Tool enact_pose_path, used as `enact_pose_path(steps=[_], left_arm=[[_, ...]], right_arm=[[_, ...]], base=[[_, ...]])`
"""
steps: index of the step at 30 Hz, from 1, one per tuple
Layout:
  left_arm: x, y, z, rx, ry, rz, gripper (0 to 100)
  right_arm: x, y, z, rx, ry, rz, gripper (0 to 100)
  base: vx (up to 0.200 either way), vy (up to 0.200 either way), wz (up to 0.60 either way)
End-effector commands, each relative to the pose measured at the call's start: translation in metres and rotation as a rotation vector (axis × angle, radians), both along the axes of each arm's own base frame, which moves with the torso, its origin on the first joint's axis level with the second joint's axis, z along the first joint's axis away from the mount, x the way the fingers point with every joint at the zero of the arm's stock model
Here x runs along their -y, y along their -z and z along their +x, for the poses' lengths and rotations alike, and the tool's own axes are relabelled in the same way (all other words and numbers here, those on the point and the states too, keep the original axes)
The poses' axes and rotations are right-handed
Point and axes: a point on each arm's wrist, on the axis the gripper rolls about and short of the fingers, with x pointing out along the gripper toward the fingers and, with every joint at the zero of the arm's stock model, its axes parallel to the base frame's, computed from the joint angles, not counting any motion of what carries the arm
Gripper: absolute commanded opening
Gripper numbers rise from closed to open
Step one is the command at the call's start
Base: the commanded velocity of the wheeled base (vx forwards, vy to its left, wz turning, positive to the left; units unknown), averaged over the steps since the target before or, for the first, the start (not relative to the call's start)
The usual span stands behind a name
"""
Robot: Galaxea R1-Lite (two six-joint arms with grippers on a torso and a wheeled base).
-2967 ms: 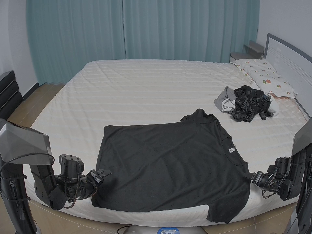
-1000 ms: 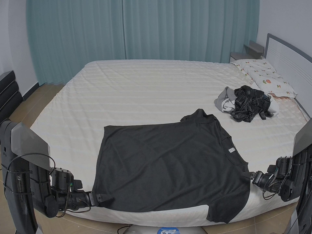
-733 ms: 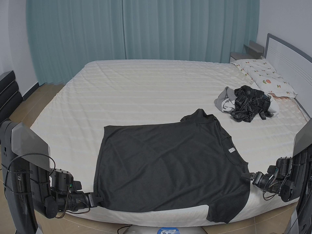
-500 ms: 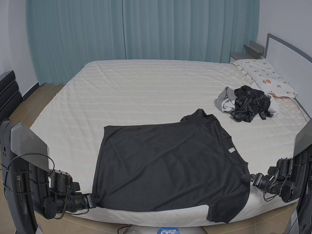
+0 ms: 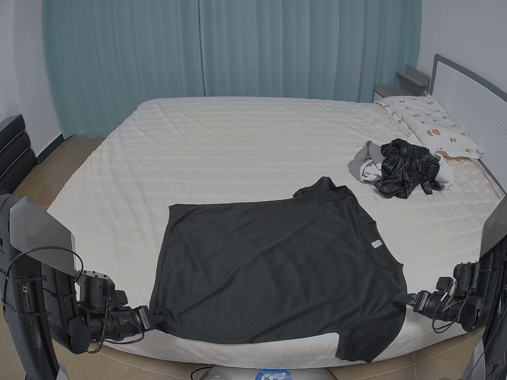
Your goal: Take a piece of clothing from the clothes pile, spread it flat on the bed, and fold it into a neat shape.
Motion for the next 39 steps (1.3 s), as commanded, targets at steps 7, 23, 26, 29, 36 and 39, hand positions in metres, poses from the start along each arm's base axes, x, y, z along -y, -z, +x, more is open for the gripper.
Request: enact_pose_path(steps=[7, 23, 26, 29, 36, 39], left_arm=[[-0.001, -0.003, 0.008, 0.014, -0.046, -0.041, 0], [-0.003, -0.002, 0.011, 0.018, -0.058, -0.042, 0], [-0.004, -0.002, 0.011, 0.018, -0.059, -0.042, 0], [-0.004, -0.003, 0.011, 0.021, -0.061, -0.043, 0], [-0.004, -0.004, 0.013, 0.030, -0.063, -0.043, 0], [-0.004, -0.005, 0.017, 0.037, -0.082, -0.061, 0]], right_arm=[[0.002, 0.010, 0.012, 0.014, -0.011, 0.027, 100], [0.004, 0.005, 0.016, 0.045, 0.010, 0.030, 0], [0.004, 0.002, 0.015, 0.049, 0.010, 0.029, 0], [0.004, -0.002, 0.016, 0.064, 0.013, 0.025, 0], [0.006, -0.004, 0.021, 0.092, 0.018, 0.024, 0], [0.009, -0.010, 0.032, 0.136, 0.054, 0.052, 0]], base=[[0.000, 0.000, 0.00], [0.000, 0.000, 0.00], [0.000, 0.000, 0.00], [0.000, 0.000, 0.00], [0.000, 0.000, 0.00], [0.000, 0.000, 0.00]])
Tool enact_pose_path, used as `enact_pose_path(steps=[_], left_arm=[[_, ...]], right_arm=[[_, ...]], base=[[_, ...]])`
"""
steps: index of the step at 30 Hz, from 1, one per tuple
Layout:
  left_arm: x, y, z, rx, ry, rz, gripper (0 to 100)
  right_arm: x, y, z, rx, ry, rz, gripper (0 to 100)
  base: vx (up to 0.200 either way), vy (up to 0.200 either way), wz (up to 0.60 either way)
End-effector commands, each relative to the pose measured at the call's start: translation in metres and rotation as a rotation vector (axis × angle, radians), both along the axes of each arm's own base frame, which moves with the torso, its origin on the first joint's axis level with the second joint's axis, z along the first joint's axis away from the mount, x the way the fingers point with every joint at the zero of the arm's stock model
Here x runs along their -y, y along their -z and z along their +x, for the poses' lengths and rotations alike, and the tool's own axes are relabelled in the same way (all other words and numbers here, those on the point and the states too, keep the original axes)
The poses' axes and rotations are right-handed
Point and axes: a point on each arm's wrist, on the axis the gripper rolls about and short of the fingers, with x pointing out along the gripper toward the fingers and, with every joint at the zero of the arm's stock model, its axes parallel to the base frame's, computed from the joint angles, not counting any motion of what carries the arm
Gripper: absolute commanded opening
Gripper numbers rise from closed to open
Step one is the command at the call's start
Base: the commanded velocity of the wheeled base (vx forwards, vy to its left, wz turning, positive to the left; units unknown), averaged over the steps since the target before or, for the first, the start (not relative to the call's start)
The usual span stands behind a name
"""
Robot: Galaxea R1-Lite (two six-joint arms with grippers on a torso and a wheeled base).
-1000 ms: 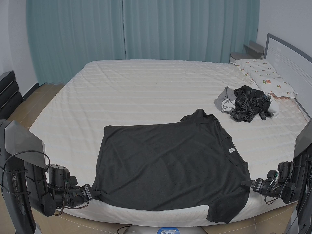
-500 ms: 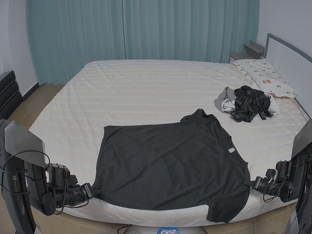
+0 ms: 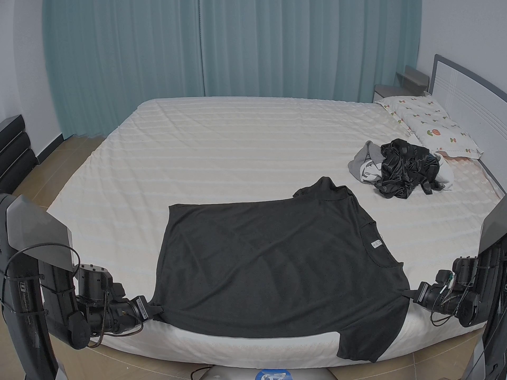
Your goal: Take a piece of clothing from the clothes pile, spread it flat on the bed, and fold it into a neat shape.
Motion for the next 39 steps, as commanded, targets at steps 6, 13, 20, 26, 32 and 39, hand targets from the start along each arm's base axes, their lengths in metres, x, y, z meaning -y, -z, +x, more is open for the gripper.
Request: enact_pose_path(steps=[6, 13, 20, 26, 32, 39], left_arm=[[0.001, -0.009, 0.011, 0.022, -0.071, -0.078, 0], [0.001, -0.008, 0.016, 0.027, -0.084, -0.090, 0], [0.001, -0.008, 0.021, 0.021, -0.117, -0.121, 0], [0.001, -0.007, 0.021, 0.018, -0.118, -0.123, 0], [0.001, -0.008, 0.021, 0.020, -0.118, -0.123, 0], [0.000, -0.008, 0.022, 0.020, -0.120, -0.123, 0]], right_arm=[[0.006, -0.012, 0.025, 0.095, 0.078, 0.075, 0], [0.007, -0.013, 0.032, 0.118, 0.091, 0.091, 0], [0.009, -0.003, 0.048, 0.121, 0.136, 0.127, 0], [0.011, 0.003, 0.053, 0.121, 0.142, 0.124, 100], [0.003, -0.015, 0.026, 0.088, 0.110, 0.143, 100], [-0.018, -0.009, -0.007, -0.006, -0.109, 0.124, 100]], base=[[0.000, 0.000, 0.00], [0.000, 0.000, 0.00], [0.000, 0.000, 0.00], [0.000, 0.000, 0.00], [0.000, 0.000, 0.00], [0.000, 0.000, 0.00]])
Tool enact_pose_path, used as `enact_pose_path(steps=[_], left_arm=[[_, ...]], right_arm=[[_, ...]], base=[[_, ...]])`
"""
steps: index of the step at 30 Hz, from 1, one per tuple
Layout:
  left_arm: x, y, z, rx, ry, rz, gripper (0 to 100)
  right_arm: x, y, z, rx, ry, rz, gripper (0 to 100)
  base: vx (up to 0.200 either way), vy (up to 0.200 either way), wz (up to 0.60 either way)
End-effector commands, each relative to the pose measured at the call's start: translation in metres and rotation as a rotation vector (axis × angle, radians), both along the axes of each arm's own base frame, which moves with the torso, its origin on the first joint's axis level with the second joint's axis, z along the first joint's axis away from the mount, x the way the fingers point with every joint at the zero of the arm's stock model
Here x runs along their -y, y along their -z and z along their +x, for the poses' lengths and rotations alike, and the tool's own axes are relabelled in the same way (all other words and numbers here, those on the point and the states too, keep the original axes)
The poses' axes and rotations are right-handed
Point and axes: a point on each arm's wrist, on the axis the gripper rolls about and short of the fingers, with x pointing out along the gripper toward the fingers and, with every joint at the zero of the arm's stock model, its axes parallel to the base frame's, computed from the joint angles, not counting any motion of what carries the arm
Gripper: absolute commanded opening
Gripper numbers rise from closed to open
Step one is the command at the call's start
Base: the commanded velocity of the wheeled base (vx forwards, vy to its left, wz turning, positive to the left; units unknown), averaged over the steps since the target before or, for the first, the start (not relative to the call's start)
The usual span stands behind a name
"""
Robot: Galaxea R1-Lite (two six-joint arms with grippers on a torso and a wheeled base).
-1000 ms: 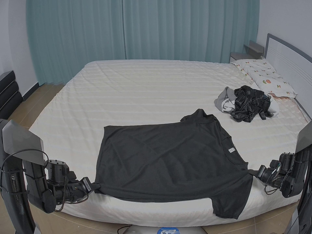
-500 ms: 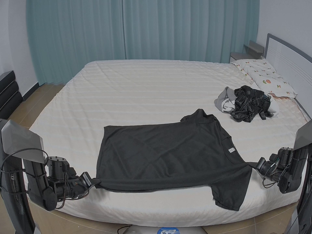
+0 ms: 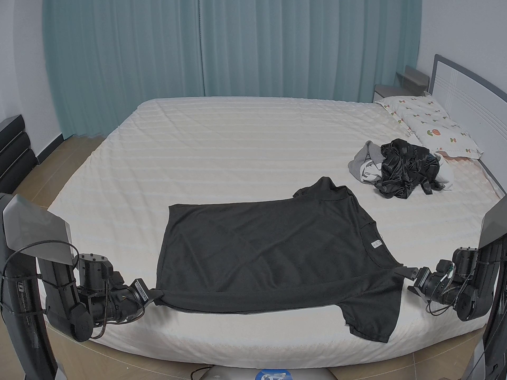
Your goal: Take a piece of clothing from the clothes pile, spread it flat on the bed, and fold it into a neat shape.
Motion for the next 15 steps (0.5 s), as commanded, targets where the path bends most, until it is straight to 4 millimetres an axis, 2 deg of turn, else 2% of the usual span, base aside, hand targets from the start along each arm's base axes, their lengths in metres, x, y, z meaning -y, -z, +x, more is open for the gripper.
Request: enact_pose_path(steps=[1, 2, 6, 15], left_arm=[[0.000, 0.000, 0.000, -0.001, -0.002, 0.000, 0], [-0.001, 0.000, 0.000, -0.001, -0.003, 0.000, 0], [-0.001, 0.000, 0.000, -0.001, -0.002, -0.002, 0], [-0.001, 0.000, 0.000, -0.003, -0.002, -0.002, 0]], right_arm=[[-0.013, -0.001, -0.018, -0.026, -0.107, -0.028, 100], [-0.015, 0.007, -0.022, -0.052, -0.145, -0.059, 100], [-0.016, 0.016, -0.028, -0.083, -0.182, -0.090, 100], [-0.017, 0.018, -0.024, -0.077, -0.187, -0.086, 100]], base=[[0.000, 0.000, 0.00], [0.000, 0.000, 0.00], [0.000, 0.000, 0.00], [0.000, 0.000, 0.00]])
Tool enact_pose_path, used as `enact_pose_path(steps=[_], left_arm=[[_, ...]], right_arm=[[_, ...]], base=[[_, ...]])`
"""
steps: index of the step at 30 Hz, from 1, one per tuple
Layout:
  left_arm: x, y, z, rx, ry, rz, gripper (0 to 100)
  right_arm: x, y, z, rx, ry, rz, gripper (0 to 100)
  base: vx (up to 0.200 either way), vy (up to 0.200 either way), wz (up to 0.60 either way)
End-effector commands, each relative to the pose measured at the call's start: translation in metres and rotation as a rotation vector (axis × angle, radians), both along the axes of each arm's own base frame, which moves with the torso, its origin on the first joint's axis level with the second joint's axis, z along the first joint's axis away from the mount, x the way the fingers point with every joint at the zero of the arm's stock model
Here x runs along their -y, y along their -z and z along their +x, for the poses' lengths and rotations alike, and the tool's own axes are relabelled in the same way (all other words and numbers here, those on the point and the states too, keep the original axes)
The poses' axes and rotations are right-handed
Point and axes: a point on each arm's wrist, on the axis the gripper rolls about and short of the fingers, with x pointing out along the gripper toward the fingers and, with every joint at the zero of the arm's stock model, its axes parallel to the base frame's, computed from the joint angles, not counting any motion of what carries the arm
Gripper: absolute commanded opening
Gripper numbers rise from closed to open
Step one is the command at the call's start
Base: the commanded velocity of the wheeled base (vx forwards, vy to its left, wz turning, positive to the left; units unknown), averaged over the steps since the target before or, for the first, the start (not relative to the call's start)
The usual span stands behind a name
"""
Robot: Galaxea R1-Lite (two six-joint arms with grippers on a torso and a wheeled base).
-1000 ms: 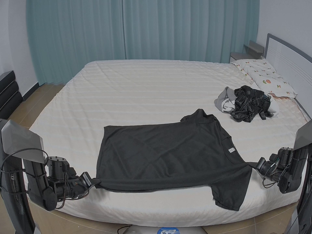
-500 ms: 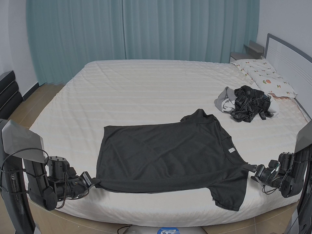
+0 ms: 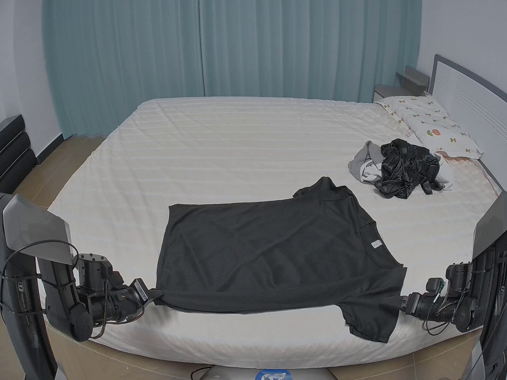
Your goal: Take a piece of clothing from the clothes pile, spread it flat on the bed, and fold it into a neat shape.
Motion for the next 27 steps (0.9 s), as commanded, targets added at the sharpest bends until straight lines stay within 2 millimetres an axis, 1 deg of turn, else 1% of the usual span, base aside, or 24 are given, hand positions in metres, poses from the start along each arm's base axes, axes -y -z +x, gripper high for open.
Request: enact_pose_path(steps=[1, 8, 9, 23, 24, 27], left_arm=[[0.000, 0.000, 0.000, -0.001, 0.000, 0.000, 0], [0.000, 0.000, 0.000, -0.001, 0.000, 0.000, 0], [0.000, 0.000, 0.000, -0.001, 0.000, 0.000, 0], [-0.001, -0.001, -0.001, 0.000, -0.001, -0.002, 0], [-0.001, -0.002, -0.002, 0.002, -0.001, -0.002, 0], [-0.002, -0.003, -0.003, 0.004, -0.004, 0.000, 0]], right_arm=[[0.000, 0.003, 0.000, -0.007, -0.001, 0.003, 100], [0.001, 0.001, 0.008, 0.012, 0.040, 0.010, 100], [0.002, 0.001, 0.009, 0.013, 0.050, 0.009, 0], [0.004, -0.005, 0.006, 0.013, 0.090, -0.017, 0], [0.004, -0.008, 0.002, 0.015, 0.100, -0.029, 0], [0.003, -0.011, -0.004, 0.003, 0.097, -0.034, 0]], base=[[0.000, 0.000, 0.00], [0.000, 0.000, 0.00], [0.000, 0.000, 0.00], [0.000, 0.000, 0.00], [0.000, 0.000, 0.00], [0.000, 0.000, 0.00]])
